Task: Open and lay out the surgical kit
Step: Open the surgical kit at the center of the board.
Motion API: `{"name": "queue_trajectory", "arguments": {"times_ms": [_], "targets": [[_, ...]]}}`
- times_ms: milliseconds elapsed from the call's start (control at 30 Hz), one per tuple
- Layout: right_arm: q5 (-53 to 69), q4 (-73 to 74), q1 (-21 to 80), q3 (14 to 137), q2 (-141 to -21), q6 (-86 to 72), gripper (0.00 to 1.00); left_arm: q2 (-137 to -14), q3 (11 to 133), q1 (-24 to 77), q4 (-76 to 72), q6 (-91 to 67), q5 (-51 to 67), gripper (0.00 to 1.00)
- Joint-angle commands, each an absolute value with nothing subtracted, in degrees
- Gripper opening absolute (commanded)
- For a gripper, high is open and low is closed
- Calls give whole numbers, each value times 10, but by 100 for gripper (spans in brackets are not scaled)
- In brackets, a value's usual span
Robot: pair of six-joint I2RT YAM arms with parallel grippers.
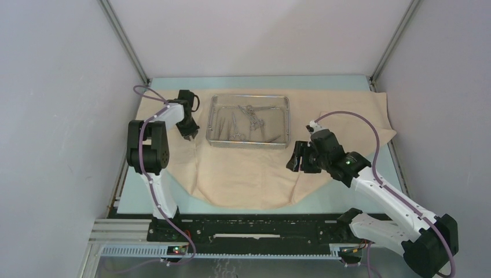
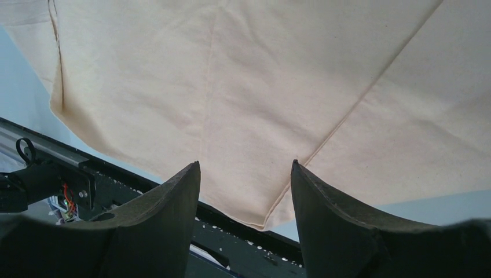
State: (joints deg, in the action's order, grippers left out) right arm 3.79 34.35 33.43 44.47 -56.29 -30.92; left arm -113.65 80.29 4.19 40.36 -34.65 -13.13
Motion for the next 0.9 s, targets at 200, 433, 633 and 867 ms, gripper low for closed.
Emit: {"name": "queue_trajectory", "arguments": {"times_ms": [200,433,633,867], "targets": [[58,321,327,469,-573,-292,67,-1127,821,36,420,-364,-150,0],[62,322,320,469,-570,-288,67,-1094,795,26,423,-376,-192,0],[64,322,318,469,-568,-287,67,-1059,784,10,454,-387,-250,0],[68,322,318,469,-560,-287,66,-986,714,-39,467,-406,-285,0]]}}
